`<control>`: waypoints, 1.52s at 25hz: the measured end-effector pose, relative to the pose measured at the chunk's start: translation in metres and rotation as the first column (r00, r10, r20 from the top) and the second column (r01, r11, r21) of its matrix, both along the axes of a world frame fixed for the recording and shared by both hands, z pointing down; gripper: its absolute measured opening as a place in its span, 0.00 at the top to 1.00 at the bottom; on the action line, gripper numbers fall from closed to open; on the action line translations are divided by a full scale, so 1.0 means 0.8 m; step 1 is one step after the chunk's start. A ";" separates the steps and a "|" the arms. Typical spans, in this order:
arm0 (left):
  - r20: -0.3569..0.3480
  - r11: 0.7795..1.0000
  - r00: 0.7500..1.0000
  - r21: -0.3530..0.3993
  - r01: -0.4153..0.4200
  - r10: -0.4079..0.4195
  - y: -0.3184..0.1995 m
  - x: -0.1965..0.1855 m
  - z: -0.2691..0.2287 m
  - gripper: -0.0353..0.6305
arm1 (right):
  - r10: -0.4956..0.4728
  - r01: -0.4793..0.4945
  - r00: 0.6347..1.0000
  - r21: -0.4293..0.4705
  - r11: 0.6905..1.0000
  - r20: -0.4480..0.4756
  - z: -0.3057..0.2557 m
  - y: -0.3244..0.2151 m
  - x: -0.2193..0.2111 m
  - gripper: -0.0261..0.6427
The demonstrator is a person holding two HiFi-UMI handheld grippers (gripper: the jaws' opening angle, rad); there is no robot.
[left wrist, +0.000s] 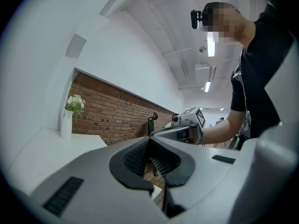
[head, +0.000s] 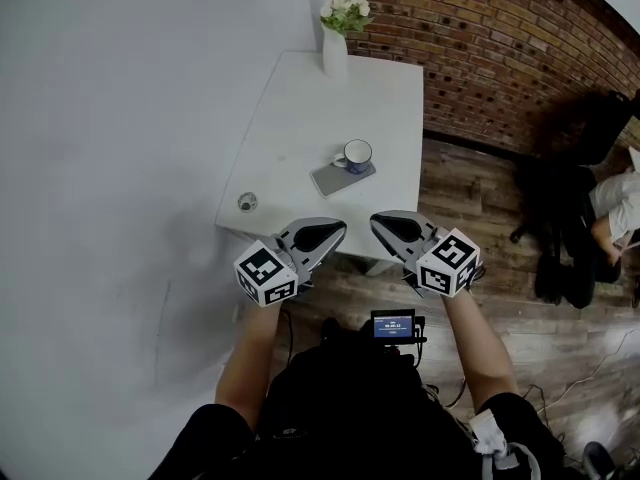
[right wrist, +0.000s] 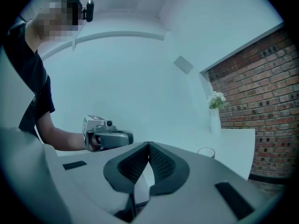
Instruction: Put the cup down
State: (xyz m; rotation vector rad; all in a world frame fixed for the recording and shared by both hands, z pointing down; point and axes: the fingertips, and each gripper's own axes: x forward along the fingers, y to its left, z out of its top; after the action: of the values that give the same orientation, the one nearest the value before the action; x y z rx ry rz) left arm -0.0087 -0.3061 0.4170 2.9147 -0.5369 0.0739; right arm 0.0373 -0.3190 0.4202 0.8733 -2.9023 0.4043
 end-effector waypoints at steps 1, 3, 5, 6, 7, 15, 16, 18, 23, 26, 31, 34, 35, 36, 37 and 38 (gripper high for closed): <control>0.002 1.000 1.000 0.001 0.001 -0.001 0.004 0.000 0.000 0.94 | 0.000 0.000 1.000 0.002 1.000 0.002 -0.003 0.003 -0.001 0.94; 0.008 1.000 1.000 -0.002 0.002 -0.002 0.013 -0.001 0.004 0.94 | 0.005 -0.005 1.000 0.001 1.000 0.006 -0.007 0.008 -0.001 0.94; 0.020 1.000 1.000 -0.004 0.001 -0.001 0.019 -0.002 0.008 0.94 | 0.013 -0.013 1.000 -0.004 1.000 0.015 -0.011 0.013 0.000 0.94; 0.025 1.000 1.000 -0.007 0.002 -0.001 0.023 -0.003 0.010 0.94 | 0.017 -0.017 1.000 -0.007 1.000 0.020 -0.012 0.015 0.001 0.94; 0.028 1.000 1.000 -0.009 0.004 -0.003 0.026 -0.003 0.012 0.94 | 0.021 -0.021 0.999 -0.011 1.000 0.025 -0.013 0.017 0.002 0.94; 0.021 0.999 0.999 -0.023 0.030 -0.030 0.047 -0.005 0.025 0.94 | 0.063 -0.060 0.997 -0.059 0.996 0.048 0.001 0.037 0.008 0.94; 0.019 0.999 0.999 -0.025 0.029 -0.029 0.048 -0.004 0.026 0.94 | 0.066 -0.062 0.996 -0.066 0.996 0.052 0.003 0.038 0.009 0.94; 0.015 0.999 0.999 -0.030 0.029 -0.029 0.051 -0.003 0.028 0.94 | 0.071 -0.066 0.996 -0.079 0.995 0.060 0.007 0.040 0.011 0.94; 0.008 0.999 1.000 -0.037 0.027 -0.027 0.061 0.004 0.033 0.94 | 0.074 -0.069 0.996 -0.095 0.993 0.055 0.016 0.050 0.015 0.94; 0.004 0.999 1.000 -0.041 0.021 -0.020 0.065 0.009 0.032 0.94 | 0.074 -0.069 0.996 -0.098 0.993 0.055 0.018 0.053 0.015 0.94; 0.000 0.999 1.000 -0.041 0.012 -0.012 0.063 0.013 0.030 0.94 | 0.071 -0.066 0.996 -0.096 0.993 0.053 0.018 0.049 0.012 0.94; -0.007 0.999 1.000 -0.045 0.011 -0.012 0.064 0.014 0.030 0.94 | 0.072 -0.067 0.996 -0.095 0.993 0.051 0.019 0.050 0.014 0.94; -0.008 0.999 1.000 -0.048 0.011 -0.011 0.064 0.015 0.031 0.94 | 0.071 -0.067 0.996 -0.095 0.993 0.049 0.019 0.049 0.014 0.94; -0.009 0.999 1.000 -0.050 0.010 -0.011 0.064 0.015 0.030 0.94 | 0.071 -0.066 0.996 -0.095 0.993 0.048 0.020 0.049 0.015 0.94; -0.010 0.999 1.000 -0.051 0.009 -0.010 0.063 0.015 0.030 0.94 | 0.071 -0.066 0.996 -0.096 0.993 0.047 0.020 0.048 0.015 0.94; -0.010 0.999 1.000 -0.052 0.010 -0.011 0.062 0.015 0.030 0.94 | 0.070 -0.066 0.996 -0.097 0.993 0.048 0.020 0.047 0.015 0.94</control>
State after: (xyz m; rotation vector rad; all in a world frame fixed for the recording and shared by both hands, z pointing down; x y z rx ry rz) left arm 0.0036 -0.2561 0.4412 2.8598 -0.5405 0.0698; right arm 0.0496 -0.2811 0.4361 0.9630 -2.8775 0.5734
